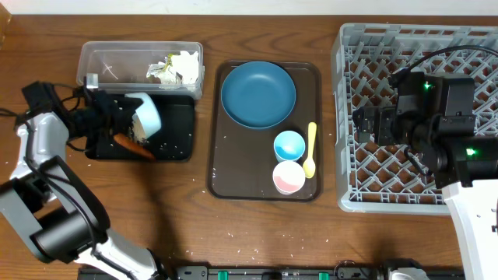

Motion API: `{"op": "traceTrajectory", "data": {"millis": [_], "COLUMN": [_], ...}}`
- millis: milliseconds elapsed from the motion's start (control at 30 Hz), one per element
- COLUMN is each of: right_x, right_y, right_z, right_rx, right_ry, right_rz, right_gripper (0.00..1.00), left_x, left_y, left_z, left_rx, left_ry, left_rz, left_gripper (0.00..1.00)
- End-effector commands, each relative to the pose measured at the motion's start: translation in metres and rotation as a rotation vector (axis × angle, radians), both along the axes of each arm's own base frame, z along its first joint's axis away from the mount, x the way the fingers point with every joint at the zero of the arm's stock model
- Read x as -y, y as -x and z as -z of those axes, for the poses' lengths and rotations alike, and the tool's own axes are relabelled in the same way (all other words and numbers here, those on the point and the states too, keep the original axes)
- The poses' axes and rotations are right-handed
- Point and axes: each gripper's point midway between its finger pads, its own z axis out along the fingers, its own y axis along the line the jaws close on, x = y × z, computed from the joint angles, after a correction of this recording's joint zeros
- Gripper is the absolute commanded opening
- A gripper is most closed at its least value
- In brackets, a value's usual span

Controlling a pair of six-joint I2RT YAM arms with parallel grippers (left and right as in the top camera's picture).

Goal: Sort waste into correct bins and load items into the dishwasher rack
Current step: 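Carry the rice bowl over the black tray and tip the rice out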

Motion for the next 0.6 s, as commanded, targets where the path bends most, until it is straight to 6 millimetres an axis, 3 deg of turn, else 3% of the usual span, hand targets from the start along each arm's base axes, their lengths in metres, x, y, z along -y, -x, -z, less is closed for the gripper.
{"op": "traceTrajectory", "data": {"millis": [0,567], "right_x": [0.0,0.0], "right_y": [-0.001,-0.001], "right_z": [-0.006,-0.006], "right_rx": [0.009,0.008], "right_ry": [-0.013,-0.013], "right_rz": [0.006,0.006], "right_gripper": [0.99,0.99], "left_x": [0.0,-0.002], "left_y": [0.0,0.008], "left_z": [-0.029,-0.015], "left_rx": [0.118,0.022], "left_ry": [0.166,0.353], "left_rz": [0.026,-0.003], "left_gripper": [0.06,0.06]}}
